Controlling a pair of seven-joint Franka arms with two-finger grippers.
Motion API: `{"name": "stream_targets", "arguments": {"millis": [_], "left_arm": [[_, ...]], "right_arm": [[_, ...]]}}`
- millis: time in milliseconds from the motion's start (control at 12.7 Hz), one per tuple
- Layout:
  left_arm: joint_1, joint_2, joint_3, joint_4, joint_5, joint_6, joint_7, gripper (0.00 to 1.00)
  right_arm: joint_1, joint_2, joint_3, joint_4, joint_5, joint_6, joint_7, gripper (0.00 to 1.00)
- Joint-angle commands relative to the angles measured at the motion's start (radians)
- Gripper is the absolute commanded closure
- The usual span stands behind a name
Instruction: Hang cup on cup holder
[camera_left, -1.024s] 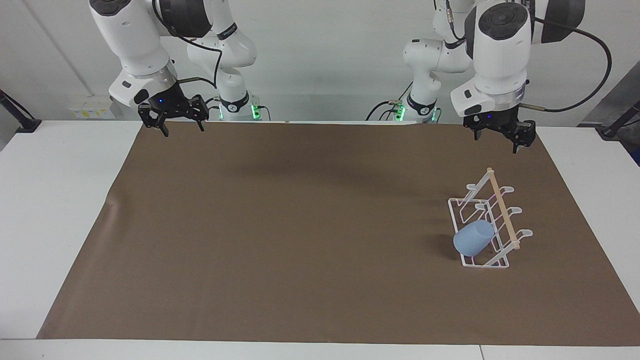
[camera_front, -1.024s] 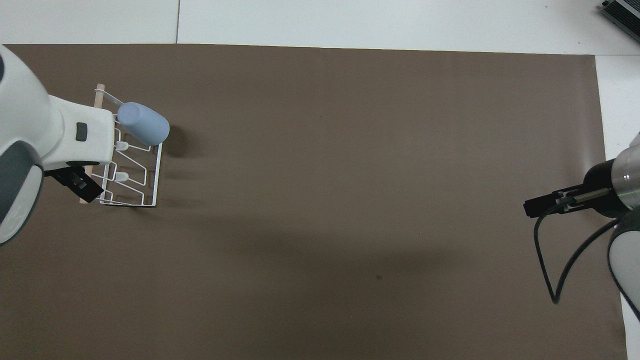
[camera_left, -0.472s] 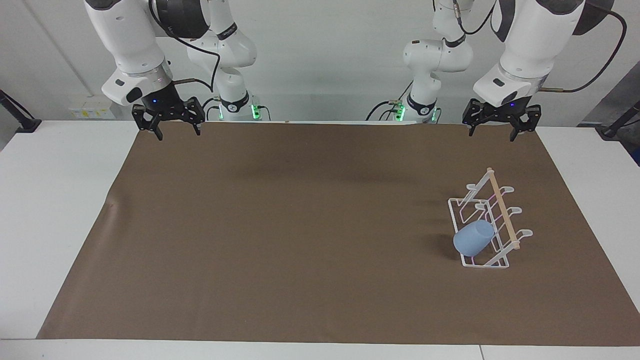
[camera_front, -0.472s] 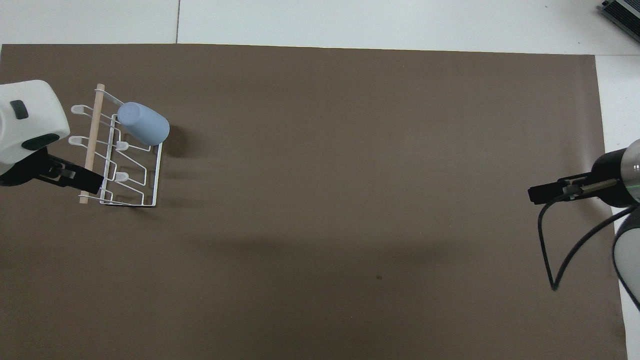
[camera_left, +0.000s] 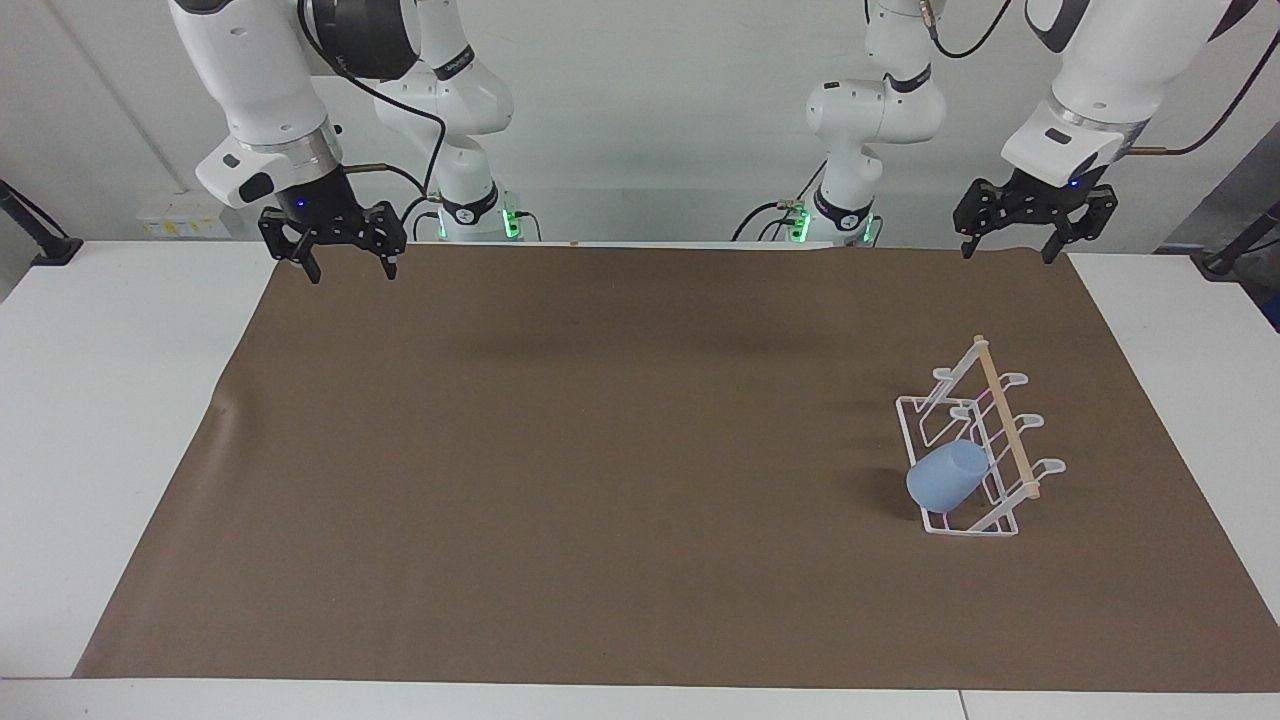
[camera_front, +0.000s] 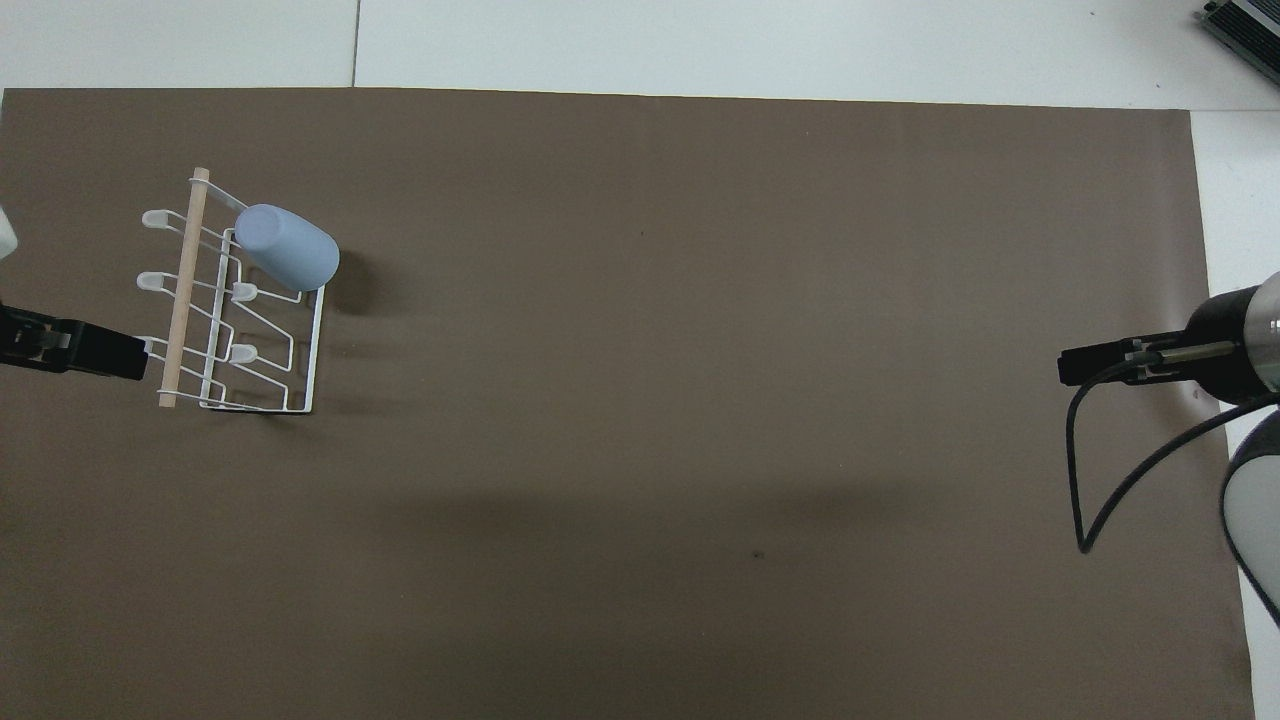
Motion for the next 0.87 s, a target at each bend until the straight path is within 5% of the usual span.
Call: {"name": "stream_targets", "arguments": {"millis": [0,787], "left_arm": [[0.016,-0.02,-0.002,-0.013,-0.021,-0.001,-0.029,0.0],[0.031,0.006,-0.005,0.038,-0.087,-0.006,-0.134,0.0]], "right_arm": [[-0.009,0.001,0.003,-0.007,-0.012,0.019,0.009,0.0],[-0.008,-0.019,-0.003,0.001,0.002,0.004,0.012,0.0]]}}
